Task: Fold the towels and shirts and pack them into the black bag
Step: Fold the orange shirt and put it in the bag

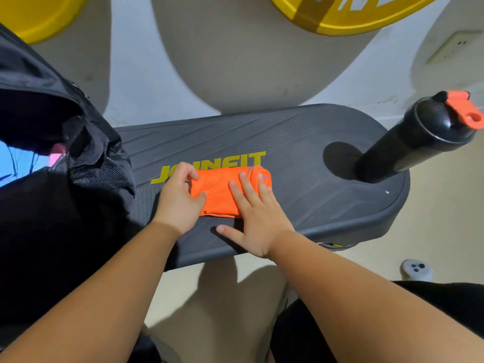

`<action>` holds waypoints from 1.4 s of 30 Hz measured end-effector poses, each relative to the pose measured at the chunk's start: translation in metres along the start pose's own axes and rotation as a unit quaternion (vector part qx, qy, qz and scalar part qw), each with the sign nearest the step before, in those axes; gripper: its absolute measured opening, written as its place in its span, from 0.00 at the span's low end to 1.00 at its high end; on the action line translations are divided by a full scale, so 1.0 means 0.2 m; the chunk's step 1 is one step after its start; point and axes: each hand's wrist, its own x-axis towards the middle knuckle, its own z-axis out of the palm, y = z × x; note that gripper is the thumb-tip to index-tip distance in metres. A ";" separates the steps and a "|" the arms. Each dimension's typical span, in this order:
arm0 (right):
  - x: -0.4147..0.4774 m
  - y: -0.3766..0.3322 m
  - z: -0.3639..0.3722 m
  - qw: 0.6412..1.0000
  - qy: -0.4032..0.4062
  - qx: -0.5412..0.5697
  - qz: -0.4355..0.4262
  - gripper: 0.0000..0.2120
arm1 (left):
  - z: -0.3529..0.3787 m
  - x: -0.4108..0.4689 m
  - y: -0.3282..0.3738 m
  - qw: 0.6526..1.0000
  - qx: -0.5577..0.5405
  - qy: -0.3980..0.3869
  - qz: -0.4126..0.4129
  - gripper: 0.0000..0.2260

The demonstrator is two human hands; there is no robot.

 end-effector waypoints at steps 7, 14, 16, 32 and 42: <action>-0.01 0.07 -0.16 0.981 -0.013 0.194 0.030 0.40 | 0.04 -0.01 0.22 0.990 0.115 0.049 0.068 0.21; -0.09 0.13 -0.34 0.784 0.031 0.589 0.191 0.30 | 0.29 -0.01 0.53 0.971 0.206 0.019 0.119 0.17; -0.11 0.15 -0.39 0.729 0.003 0.654 0.204 0.31 | 0.37 -0.02 0.58 0.968 0.225 0.002 0.111 0.17; -0.03 0.32 -0.27 0.820 0.000 0.552 0.148 0.21 | 0.36 -0.02 0.36 0.975 0.154 -0.002 0.157 0.05; 0.04 0.34 -0.17 0.910 0.081 0.396 0.089 0.13 | 0.48 -0.14 0.18 0.900 0.409 -0.079 0.129 0.31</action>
